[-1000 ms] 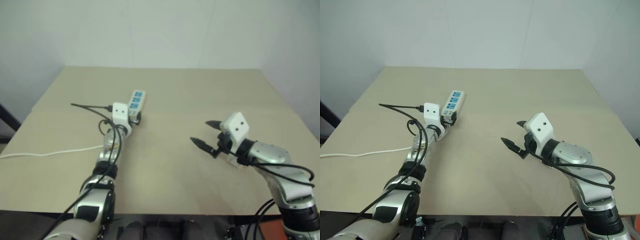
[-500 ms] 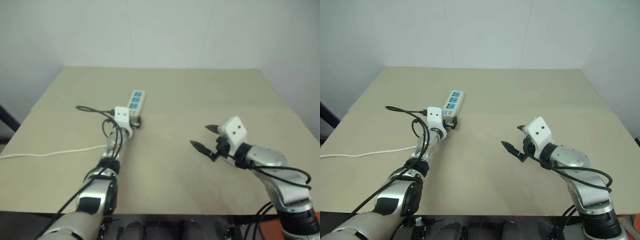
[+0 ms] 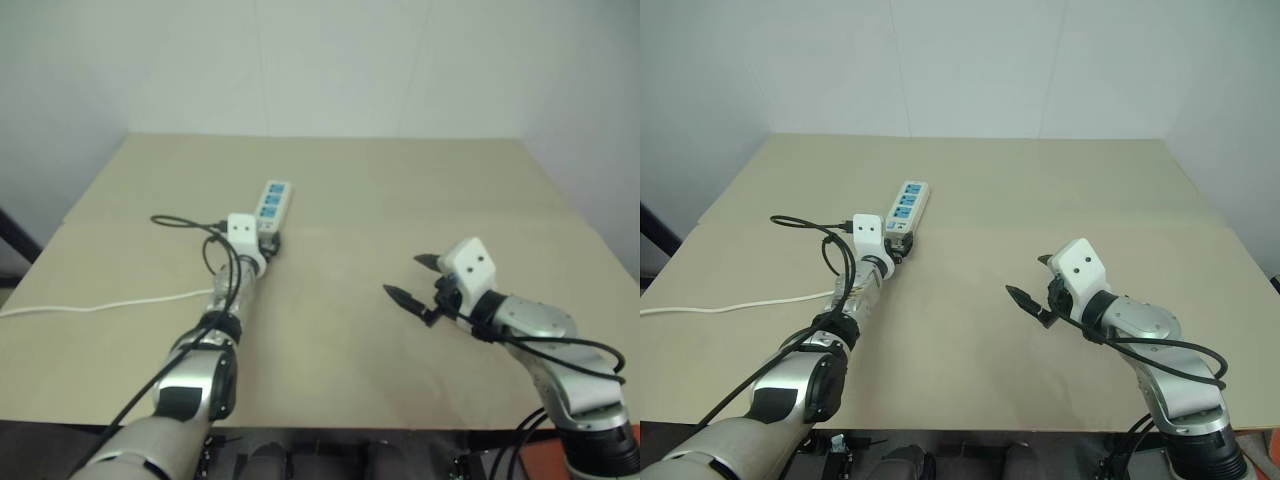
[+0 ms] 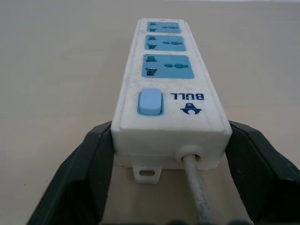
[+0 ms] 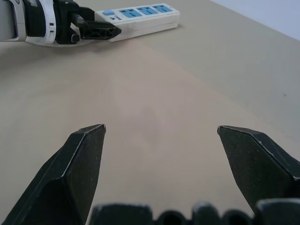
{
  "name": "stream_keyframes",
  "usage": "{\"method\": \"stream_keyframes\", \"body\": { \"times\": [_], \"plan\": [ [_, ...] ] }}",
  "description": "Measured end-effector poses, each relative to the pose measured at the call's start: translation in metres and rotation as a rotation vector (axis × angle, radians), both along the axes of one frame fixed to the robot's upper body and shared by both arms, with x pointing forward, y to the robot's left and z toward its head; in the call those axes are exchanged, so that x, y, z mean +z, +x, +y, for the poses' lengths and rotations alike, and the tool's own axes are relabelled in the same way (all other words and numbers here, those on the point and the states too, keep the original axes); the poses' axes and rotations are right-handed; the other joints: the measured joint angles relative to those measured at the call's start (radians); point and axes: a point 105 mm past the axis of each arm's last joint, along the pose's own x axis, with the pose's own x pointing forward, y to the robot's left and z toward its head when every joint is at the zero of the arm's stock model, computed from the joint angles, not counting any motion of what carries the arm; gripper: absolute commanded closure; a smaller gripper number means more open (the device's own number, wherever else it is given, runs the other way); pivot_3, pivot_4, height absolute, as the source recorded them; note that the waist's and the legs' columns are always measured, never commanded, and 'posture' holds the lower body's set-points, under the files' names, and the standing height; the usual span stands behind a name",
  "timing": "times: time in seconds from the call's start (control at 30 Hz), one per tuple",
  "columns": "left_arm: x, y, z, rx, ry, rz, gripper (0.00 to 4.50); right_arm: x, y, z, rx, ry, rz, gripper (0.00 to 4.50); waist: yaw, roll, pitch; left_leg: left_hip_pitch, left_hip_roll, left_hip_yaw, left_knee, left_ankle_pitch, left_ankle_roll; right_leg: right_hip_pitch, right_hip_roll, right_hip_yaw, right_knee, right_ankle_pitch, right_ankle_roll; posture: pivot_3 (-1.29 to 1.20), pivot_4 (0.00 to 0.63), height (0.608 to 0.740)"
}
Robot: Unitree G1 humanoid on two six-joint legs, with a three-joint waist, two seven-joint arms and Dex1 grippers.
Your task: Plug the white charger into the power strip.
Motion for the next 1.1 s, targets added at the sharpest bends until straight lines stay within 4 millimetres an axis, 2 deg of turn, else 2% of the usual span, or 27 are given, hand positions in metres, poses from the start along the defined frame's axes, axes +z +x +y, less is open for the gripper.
{"method": "stream_keyframes", "body": {
  "times": [0.17, 0.37, 0.53, 0.6, 0.7, 0.83, 0.97, 1.1],
  "plan": [
    [0.000, 0.000, -0.001, -0.006, 0.020, 0.003, 1.28, 0.000, 0.001, -0.001, -0.008, -0.010, -0.004, 0.00, 0.000, 0.000, 0.000, 0.000, 0.000, 0.000, 0.000, 0.000, 0.000, 0.000, 0.000, 0.000, 0.000, 0.000, 0.000, 0.00, 0.150, 0.740],
    [-0.001, -0.012, -0.007, -0.231, 0.120, -0.039, 1.28, 0.000, 0.001, -0.001, -0.009, -0.014, -0.005, 0.00, -0.002, 0.000, 0.000, 0.000, 0.000, 0.000, -0.001, 0.000, 0.000, 0.000, 0.000, 0.000, 0.000, 0.000, 0.000, 0.00, 0.150, 0.740],
    [-0.004, -0.043, 0.003, -0.467, 0.135, -0.078, 1.28, -0.003, -0.002, -0.002, -0.007, -0.017, 0.006, 0.00, -0.020, 0.001, 0.000, 0.000, 0.001, 0.000, -0.001, 0.000, 0.000, -0.002, 0.000, 0.001, 0.000, 0.000, 0.000, 0.00, 0.150, 0.740],
    [-0.008, -0.063, 0.011, -0.585, 0.182, -0.079, 1.28, -0.002, -0.004, -0.003, -0.001, -0.030, 0.004, 0.00, -0.030, 0.001, 0.000, 0.000, 0.002, 0.000, -0.002, 0.000, 0.000, -0.003, 0.000, 0.002, 0.000, 0.000, 0.000, 0.00, 0.150, 0.740],
    [-0.013, -0.094, 0.019, -0.769, 0.204, -0.052, 1.28, 0.002, -0.006, -0.012, 0.002, -0.059, 0.003, 0.00, -0.027, 0.001, 0.000, 0.001, 0.002, 0.000, -0.001, 0.000, 0.000, -0.002, 0.001, 0.003, 0.000, 0.000, 0.000, 0.00, 0.150, 0.740],
    [-0.014, -0.125, 0.027, -0.969, 0.139, 0.023, 1.28, 0.009, -0.010, -0.026, 0.016, -0.103, 0.005, 0.00, -0.018, 0.001, 0.000, 0.000, 0.002, 0.001, -0.001, 0.000, 0.001, -0.002, 0.001, 0.002, 0.000, 0.000, 0.000, 0.00, 0.150, 0.740],
    [-0.006, -0.141, 0.032, -1.098, 0.159, 0.047, 1.28, 0.017, -0.011, -0.042, 0.018, -0.139, 0.025, 0.00, -0.016, 0.001, 0.000, 0.001, 0.002, 0.002, -0.001, 0.000, 0.001, -0.001, 0.001, 0.002, 0.000, 0.000, 0.000, 0.00, 0.150, 0.740],
    [-0.010, -0.152, 0.026, -1.223, 0.176, 0.074, 1.28, 0.016, -0.014, -0.063, 0.002, -0.279, 0.175, 0.00, -0.019, 0.002, 0.001, 0.000, 0.002, 0.002, -0.001, -0.001, 0.001, -0.002, 0.001, 0.003, 0.000, 0.000, 0.000, 0.00, 0.150, 0.740]
  ]
}}
